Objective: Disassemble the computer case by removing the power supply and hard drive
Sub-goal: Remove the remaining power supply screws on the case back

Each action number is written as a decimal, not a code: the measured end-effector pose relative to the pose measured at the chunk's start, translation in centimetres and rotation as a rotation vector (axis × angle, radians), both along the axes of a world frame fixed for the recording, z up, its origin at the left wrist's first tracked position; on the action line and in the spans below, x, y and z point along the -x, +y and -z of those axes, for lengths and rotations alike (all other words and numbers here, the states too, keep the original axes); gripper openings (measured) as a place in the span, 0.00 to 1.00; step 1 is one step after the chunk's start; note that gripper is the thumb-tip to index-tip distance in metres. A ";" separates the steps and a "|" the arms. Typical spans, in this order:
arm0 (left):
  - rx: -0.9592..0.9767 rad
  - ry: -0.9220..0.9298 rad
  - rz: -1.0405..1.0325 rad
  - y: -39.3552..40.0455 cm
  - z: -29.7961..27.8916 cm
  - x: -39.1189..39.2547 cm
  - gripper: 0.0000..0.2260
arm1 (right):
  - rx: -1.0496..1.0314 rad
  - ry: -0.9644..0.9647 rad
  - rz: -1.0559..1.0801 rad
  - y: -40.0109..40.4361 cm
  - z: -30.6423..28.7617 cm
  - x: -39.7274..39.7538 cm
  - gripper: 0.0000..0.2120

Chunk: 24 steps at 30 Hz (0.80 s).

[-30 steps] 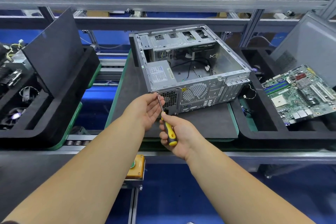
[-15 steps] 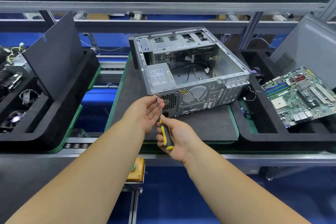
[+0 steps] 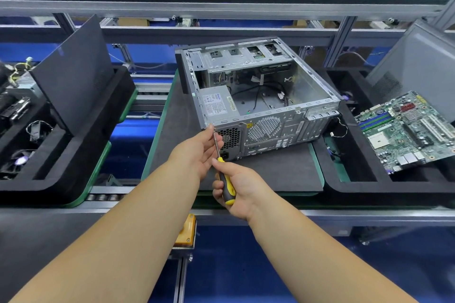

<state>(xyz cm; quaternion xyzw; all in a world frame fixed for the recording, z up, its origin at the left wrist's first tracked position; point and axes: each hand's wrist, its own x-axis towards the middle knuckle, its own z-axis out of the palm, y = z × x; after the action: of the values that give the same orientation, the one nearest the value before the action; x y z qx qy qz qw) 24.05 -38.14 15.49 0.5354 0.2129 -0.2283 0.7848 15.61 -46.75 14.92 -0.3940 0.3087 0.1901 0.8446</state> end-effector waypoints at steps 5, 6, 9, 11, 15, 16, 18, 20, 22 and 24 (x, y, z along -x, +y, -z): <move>-0.016 0.011 -0.001 0.1 0.1 0.0 0.06 | -0.115 0.004 0.004 -0.4 -0.5 0.2 0.09; -0.018 0.013 0.001 0.1 0.2 0.0 0.06 | -0.117 0.006 0.005 -0.4 -0.5 0.2 0.09; -0.018 0.011 0.002 0.3 0.2 0.0 0.05 | -0.080 0.004 0.014 -0.6 -0.4 0.3 0.10; -0.018 0.009 -0.001 0.4 0.2 0.0 0.05 | -0.048 0.004 0.023 -0.7 -0.3 0.4 0.10; -0.018 0.002 0.007 0.4 0.2 0.0 0.04 | -0.011 -0.004 0.021 -0.9 -0.3 0.4 0.09; -0.016 0.000 0.010 0.4 0.2 0.0 0.05 | 0.003 -0.013 0.012 -0.9 -0.3 0.5 0.09; -0.004 -0.004 0.014 0.3 0.2 0.0 0.05 | 0.034 -0.034 -0.009 -0.9 -0.4 0.5 0.08; 0.005 -0.011 0.018 0.3 0.2 0.1 0.06 | 0.051 -0.055 -0.022 -0.9 -0.5 0.5 0.08; 0.009 -0.017 0.030 0.2 0.2 0.1 0.06 | 0.058 -0.074 -0.023 -0.9 -0.6 0.5 0.07; 0.005 -0.020 0.047 0.3 0.1 0.2 0.07 | 0.071 -0.090 -0.022 -0.8 -0.7 0.4 0.08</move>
<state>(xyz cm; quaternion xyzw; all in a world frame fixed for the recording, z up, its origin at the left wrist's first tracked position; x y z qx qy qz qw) 23.87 -37.89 15.36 0.5404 0.1920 -0.2418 0.7827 15.24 -47.59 15.66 -0.4352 0.2727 0.1705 0.8410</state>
